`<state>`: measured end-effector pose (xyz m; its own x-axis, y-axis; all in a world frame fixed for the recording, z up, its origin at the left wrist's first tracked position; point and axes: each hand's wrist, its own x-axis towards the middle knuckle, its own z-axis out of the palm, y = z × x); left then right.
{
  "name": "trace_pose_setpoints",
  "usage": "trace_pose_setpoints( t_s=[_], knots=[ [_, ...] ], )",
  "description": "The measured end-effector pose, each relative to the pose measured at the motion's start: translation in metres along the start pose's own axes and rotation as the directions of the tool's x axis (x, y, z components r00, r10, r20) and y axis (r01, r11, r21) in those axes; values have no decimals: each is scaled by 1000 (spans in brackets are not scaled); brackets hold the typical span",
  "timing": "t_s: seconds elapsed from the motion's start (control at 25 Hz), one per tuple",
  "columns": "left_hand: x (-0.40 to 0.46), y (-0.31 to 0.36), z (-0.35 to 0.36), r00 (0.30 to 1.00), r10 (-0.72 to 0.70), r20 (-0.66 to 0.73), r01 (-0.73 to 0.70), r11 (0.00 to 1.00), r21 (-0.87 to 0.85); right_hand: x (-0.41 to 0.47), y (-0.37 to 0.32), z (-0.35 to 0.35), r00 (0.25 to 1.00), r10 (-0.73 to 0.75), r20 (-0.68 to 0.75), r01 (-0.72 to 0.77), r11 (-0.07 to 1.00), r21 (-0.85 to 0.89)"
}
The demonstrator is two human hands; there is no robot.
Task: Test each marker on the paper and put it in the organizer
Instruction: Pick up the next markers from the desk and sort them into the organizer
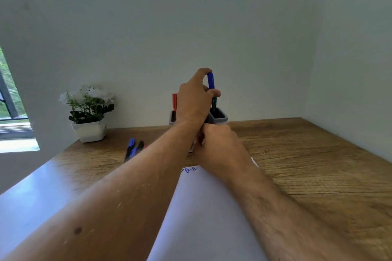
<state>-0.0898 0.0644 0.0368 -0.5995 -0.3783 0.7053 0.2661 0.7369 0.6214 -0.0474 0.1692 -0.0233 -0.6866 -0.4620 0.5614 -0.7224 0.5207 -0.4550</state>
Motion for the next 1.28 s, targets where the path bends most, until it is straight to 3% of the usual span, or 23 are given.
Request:
trace_pose_setpoints(
  t_s=[0.24,0.4,0.76,1.04,1.28],
  knots=[
    [11,-3,15,994,-31,105,0,959,285,0,3,-1,999,0,52,-1,1000,13],
    [10,-1,14,998,-38,57,13,923,383,0,4,-1,998,10,68,-13,999,32],
    [5,6,-61,964,-264,-35,264,929,259,1,-2,-1,975,124,184,-121,992,-26],
    [-36,-34,-128,894,-447,31,296,641,708,-5,-6,-5,981,92,170,-86,995,-42],
    [-50,-61,-140,875,-483,39,267,547,794,-2,-5,-4,986,38,163,-30,998,-53]
  ],
)
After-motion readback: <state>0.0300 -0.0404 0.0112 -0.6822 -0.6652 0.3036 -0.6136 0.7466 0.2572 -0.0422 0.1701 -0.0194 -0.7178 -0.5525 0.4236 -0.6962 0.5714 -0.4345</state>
